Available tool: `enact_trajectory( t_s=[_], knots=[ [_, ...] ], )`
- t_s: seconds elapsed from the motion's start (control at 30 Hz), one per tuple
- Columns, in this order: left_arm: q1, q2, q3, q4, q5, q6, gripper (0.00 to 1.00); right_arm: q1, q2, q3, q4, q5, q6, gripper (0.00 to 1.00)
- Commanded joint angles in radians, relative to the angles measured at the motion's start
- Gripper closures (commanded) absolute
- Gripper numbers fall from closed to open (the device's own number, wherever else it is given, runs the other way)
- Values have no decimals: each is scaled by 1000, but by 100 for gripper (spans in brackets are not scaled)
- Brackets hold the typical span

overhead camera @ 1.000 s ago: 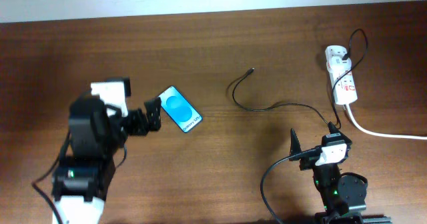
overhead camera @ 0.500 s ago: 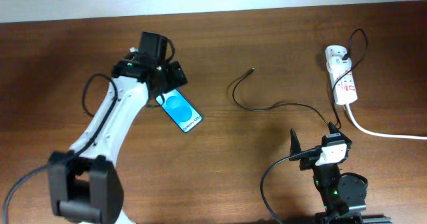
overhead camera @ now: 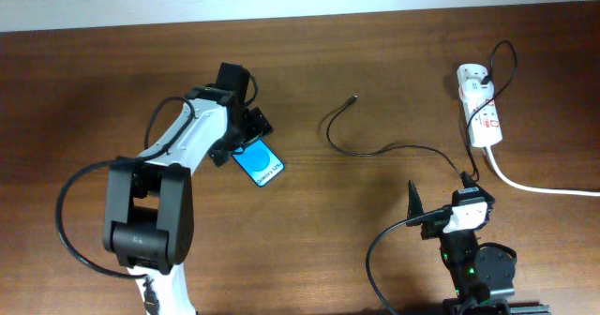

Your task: Plug charger to phone and switch on socket

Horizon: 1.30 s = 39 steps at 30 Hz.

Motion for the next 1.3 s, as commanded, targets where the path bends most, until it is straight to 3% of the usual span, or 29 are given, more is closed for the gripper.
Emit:
enact_trajectory(
  t_s=[0.0, 0.5, 0.83, 0.9, 1.0, 1.07, 1.27],
  knots=[
    [-27, 20, 16, 18, 6, -43, 1, 6, -10, -6, -1, -14, -7, 2],
    [-35, 89, 16, -38, 0, -143, 0, 6, -10, -6, -1, -14, -7, 2],
    [-36, 131, 16, -48, 10, -143, 17, 6, -10, -6, -1, -14, -7, 1],
    [-41, 142, 16, -76, 13, -143, 27, 6, -10, -6, -1, -14, -7, 2],
    [-40, 142, 17, -99, 32, -143, 31, 6, -10, -6, -1, -14, -7, 2],
    [-38, 141, 29, -121, 45, -142, 38, 6, -10, -6, -1, -14, -7, 2],
    [-32, 141, 227, -290, 54, -87, 39, 6, -10, -6, -1, -14, -7, 1]
  ],
)
